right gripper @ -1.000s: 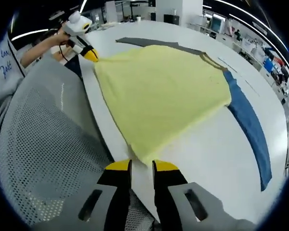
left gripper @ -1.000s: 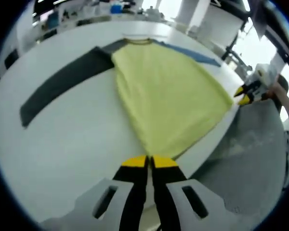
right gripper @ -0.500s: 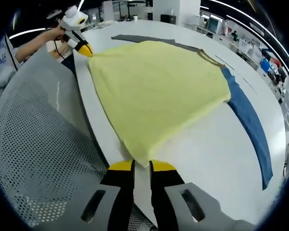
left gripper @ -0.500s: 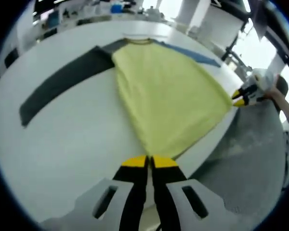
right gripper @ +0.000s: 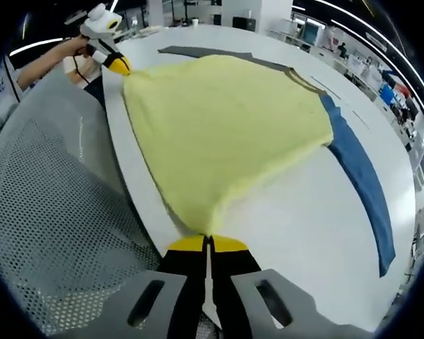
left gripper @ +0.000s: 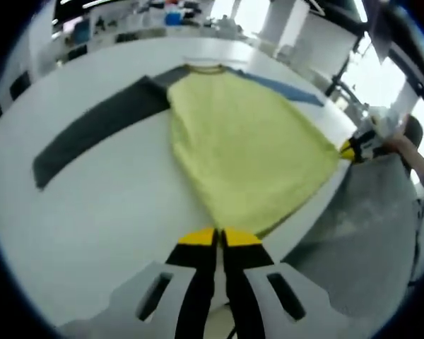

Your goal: Fold the garment on the visible template until the final outline fits inside the template.

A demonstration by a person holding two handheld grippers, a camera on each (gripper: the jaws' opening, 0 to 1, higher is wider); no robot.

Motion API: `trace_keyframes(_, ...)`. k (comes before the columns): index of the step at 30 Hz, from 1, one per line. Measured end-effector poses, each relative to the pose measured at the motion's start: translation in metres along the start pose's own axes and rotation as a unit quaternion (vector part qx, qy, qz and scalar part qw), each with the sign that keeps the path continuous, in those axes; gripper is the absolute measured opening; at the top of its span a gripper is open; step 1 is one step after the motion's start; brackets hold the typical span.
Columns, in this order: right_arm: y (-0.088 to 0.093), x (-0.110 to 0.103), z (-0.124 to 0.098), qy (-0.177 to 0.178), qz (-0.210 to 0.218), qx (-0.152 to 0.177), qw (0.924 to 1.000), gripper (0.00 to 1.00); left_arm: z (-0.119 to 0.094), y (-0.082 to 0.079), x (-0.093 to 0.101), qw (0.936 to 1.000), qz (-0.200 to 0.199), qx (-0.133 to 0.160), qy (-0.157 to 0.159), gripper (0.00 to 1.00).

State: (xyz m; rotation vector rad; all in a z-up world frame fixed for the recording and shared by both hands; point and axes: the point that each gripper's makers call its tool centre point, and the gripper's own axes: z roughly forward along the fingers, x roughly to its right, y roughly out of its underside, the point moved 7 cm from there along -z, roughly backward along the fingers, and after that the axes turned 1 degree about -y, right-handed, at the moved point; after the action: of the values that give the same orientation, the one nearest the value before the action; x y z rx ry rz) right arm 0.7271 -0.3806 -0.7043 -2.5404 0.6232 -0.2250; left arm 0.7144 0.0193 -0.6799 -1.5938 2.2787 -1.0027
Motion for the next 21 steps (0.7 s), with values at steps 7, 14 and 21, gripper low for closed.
trace_keyframes(7,-0.019,0.016,-0.035,0.038,-0.016,0.017,0.999,0.01,-0.024,-0.026,0.007,0.9992,0.024,0.032,-0.004,0.0)
trace_keyframes(14,-0.047,0.018,-0.081,0.084,-0.054,0.038,0.9942,0.01,-0.043,-0.043,0.022,0.9966,0.068,0.045,-0.017,0.0)
trace_keyframes(21,-0.043,0.007,-0.083,0.075,-0.065,0.017,0.9949,0.01,-0.038,-0.034,0.022,0.9972,0.07,0.021,-0.013,0.0)
